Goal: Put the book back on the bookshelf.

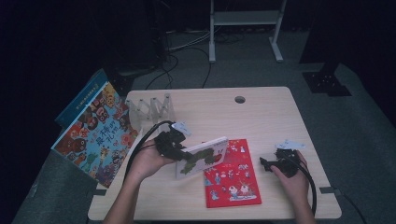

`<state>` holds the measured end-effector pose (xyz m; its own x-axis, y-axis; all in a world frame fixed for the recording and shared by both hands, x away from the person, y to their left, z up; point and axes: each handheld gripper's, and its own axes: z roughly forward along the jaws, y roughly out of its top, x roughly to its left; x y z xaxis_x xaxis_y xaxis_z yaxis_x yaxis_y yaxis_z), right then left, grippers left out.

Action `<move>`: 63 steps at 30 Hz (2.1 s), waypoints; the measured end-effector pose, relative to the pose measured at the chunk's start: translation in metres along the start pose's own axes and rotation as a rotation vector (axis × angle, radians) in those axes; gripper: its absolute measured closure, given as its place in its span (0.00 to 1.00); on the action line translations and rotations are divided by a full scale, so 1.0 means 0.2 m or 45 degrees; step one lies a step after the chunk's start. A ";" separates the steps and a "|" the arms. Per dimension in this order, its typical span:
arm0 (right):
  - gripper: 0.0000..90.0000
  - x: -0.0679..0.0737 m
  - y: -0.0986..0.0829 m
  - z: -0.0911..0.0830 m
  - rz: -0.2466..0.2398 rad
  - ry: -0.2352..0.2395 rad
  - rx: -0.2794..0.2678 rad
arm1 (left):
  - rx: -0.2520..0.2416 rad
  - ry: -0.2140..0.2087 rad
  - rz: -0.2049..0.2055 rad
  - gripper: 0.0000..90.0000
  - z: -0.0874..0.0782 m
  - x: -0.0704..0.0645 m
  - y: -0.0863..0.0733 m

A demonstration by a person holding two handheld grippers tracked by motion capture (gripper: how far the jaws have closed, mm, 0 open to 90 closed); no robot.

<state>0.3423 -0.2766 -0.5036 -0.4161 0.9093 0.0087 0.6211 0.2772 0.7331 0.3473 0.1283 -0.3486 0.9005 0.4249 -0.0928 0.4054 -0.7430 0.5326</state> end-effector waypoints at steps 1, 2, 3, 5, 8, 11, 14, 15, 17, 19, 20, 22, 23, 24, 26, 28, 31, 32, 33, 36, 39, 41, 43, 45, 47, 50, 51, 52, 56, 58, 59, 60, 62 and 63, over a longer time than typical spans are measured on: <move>0.13 0.00 0.00 0.00 0.005 -0.002 0.000 | 0.004 0.001 -0.012 0.84 -0.02 0.01 -0.02; 0.13 0.00 0.00 0.00 0.005 -0.002 0.000 | 0.001 -0.001 -0.022 0.84 -0.04 0.02 -0.03; 0.13 0.00 0.00 0.00 0.005 -0.003 0.000 | -0.010 0.019 -0.043 0.84 -0.08 0.04 -0.08; 0.13 0.00 0.00 0.00 0.008 -0.004 0.000 | -0.018 0.040 -0.059 0.84 -0.12 0.05 -0.11; 0.13 0.00 0.00 0.00 0.008 -0.004 0.000 | -0.025 0.047 -0.088 0.84 -0.17 0.07 -0.16; 0.14 0.00 0.00 0.00 0.008 -0.005 -0.001 | -0.041 0.074 -0.134 0.84 -0.25 0.10 -0.24; 0.14 0.00 0.00 0.00 0.009 -0.004 0.000 | -0.043 0.091 -0.163 0.84 -0.29 0.11 -0.28; 0.14 0.00 0.00 0.00 0.008 -0.005 -0.001 | -0.051 0.114 -0.190 0.84 -0.33 0.13 -0.32; 0.14 0.00 0.00 0.00 0.008 -0.005 -0.001 | -0.054 0.138 -0.218 0.84 -0.37 0.15 -0.37; 0.14 0.00 0.00 0.00 0.009 -0.006 -0.001 | -0.053 0.147 -0.228 0.84 -0.39 0.16 -0.38; 0.14 0.00 0.00 0.00 0.009 -0.006 -0.002 | -0.056 0.156 -0.229 0.84 -0.40 0.16 -0.40; 0.14 0.00 0.00 0.00 0.009 -0.006 -0.002 | -0.053 0.173 -0.249 0.84 -0.43 0.17 -0.43; 0.14 0.00 0.00 0.00 0.009 -0.006 -0.002 | -0.055 0.191 -0.278 0.84 -0.46 0.19 -0.47; 0.14 0.00 0.00 0.00 0.009 -0.006 -0.002 | -0.055 0.200 -0.291 0.84 -0.47 0.20 -0.48; 0.14 0.00 0.00 0.00 0.009 -0.005 -0.002 | -0.058 0.214 -0.305 0.84 -0.48 0.21 -0.49; 0.14 0.00 0.00 0.00 0.009 -0.006 -0.002 | -0.060 0.238 -0.330 0.84 -0.50 0.23 -0.51; 0.14 0.00 0.00 0.00 0.009 -0.006 -0.002 | -0.070 0.275 -0.355 0.84 -0.51 0.27 -0.51; 0.14 0.00 0.00 0.00 0.009 -0.006 -0.002 | -0.070 0.275 -0.355 0.84 -0.51 0.27 -0.51; 0.14 0.00 0.00 0.00 0.009 -0.006 -0.002 | -0.074 0.284 -0.360 0.84 -0.51 0.29 -0.50; 0.14 0.00 0.00 0.00 0.009 -0.006 -0.002 | -0.082 0.294 -0.368 0.84 -0.50 0.31 -0.48; 0.14 0.00 0.00 0.00 0.010 -0.010 -0.005 | -0.092 0.354 -0.390 0.84 -0.48 0.35 -0.43; 0.14 0.00 0.00 0.00 0.010 -0.010 -0.005 | -0.109 0.371 -0.416 0.84 -0.46 0.38 -0.40; 0.14 0.00 0.00 0.00 0.010 -0.010 -0.006 | -0.116 0.376 -0.425 0.84 -0.45 0.40 -0.39; 0.14 0.00 0.00 0.00 0.010 -0.010 -0.005 | -0.134 0.373 -0.440 0.84 -0.42 0.43 -0.37; 0.14 0.00 0.00 0.00 0.009 -0.010 -0.005 | -0.139 0.376 -0.447 0.84 -0.41 0.44 -0.35; 0.14 0.00 0.00 0.00 0.009 -0.010 -0.005 | -0.139 0.401 -0.449 0.84 -0.38 0.47 -0.32; 0.14 0.00 0.00 0.00 0.010 -0.009 -0.005 | -0.137 0.410 -0.463 0.84 -0.36 0.49 -0.31; 0.14 0.00 0.00 0.00 0.010 -0.009 -0.005 | -0.137 0.410 -0.463 0.84 -0.36 0.49 -0.31; 0.14 0.00 0.00 0.00 0.010 -0.009 -0.004 | -0.157 0.413 -0.486 0.83 -0.32 0.53 -0.31; 0.14 0.00 0.00 0.00 0.011 -0.009 -0.004 | -0.167 0.413 -0.490 0.83 -0.31 0.54 -0.31; 0.14 0.00 0.00 0.00 0.011 -0.009 -0.004 | -0.174 0.415 -0.492 0.83 -0.31 0.54 -0.32; 0.14 0.00 0.00 0.00 0.011 -0.009 -0.004 | -0.179 0.415 -0.493 0.83 -0.31 0.54 -0.32; 0.14 0.00 0.00 0.00 0.011 -0.009 -0.004 | -0.171 0.418 -0.491 0.83 -0.29 0.53 -0.34; 0.14 0.00 0.00 0.00 0.011 -0.009 -0.004 | -0.171 0.418 -0.491 0.83 -0.29 0.53 -0.34</move>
<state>0.3427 -0.2769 -0.5037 -0.4061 0.9138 0.0100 0.6225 0.2686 0.7351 0.4071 0.2534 -0.3457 0.5844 0.8102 -0.0464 0.6545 -0.4367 0.6172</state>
